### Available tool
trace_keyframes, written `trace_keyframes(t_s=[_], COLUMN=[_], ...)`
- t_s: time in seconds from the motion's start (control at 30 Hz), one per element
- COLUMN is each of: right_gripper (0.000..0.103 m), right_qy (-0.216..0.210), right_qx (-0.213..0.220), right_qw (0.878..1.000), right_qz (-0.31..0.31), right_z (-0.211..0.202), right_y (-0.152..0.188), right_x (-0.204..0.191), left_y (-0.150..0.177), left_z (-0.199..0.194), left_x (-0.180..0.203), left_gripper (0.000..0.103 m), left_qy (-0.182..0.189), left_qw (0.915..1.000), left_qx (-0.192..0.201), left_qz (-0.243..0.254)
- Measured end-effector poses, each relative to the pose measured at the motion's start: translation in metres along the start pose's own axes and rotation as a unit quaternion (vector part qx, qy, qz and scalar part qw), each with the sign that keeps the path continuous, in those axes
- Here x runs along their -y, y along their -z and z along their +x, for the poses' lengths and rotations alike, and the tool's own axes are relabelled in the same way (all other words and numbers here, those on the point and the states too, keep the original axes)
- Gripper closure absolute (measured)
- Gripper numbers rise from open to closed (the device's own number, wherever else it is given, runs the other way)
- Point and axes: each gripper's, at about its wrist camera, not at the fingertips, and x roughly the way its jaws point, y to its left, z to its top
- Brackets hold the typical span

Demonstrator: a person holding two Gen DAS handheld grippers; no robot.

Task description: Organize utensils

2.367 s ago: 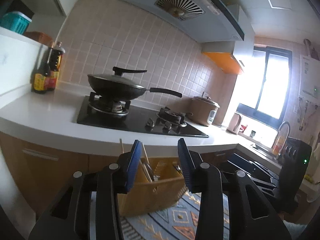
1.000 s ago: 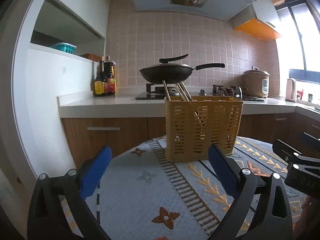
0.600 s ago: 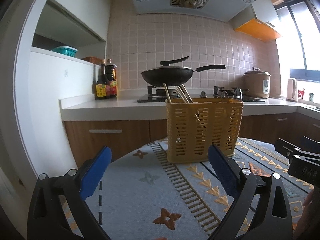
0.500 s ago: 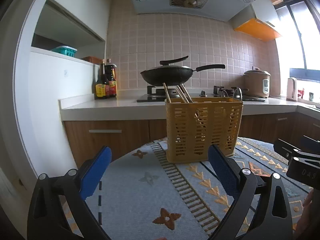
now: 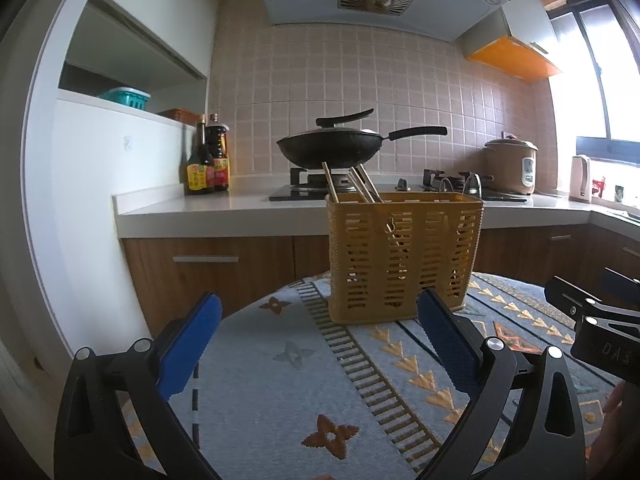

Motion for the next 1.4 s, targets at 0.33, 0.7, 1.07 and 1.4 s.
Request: trace_keyframes(t_s=[0.33,0.7,1.07,1.4], right_gripper=[0.008,0.008,0.008,0.008], right_qy=[-0.003,-0.005,-0.006,-0.008], right_qx=[-0.004,-0.009,-0.012,-0.014], right_qw=[1.0,1.0,1.0,1.0], right_qz=[-0.004,-0.005,-0.003,0.0], right_z=[0.0029,0.0041,0.006,0.0069], right_y=[-0.0001,0.0009,0.0008,0.0004], right_x=[-0.0014,-0.0019,-0.0008,0.0003], left_y=[0.0005,0.0011,0.001,0.0013], left_z=[-0.0006,-0.0009,-0.0007,-0.0015], left_x=[0.0,0.0005,0.0015,0.0024], left_gripper=[0.008,0.008,0.008,0.008], left_qy=[0.001,0.004,0.007,0.008], left_qw=[1.0,1.0,1.0,1.0], left_qx=[-0.001,0.001,0.0,0.001], left_qz=[-0.001,-0.001,-0.001,-0.002])
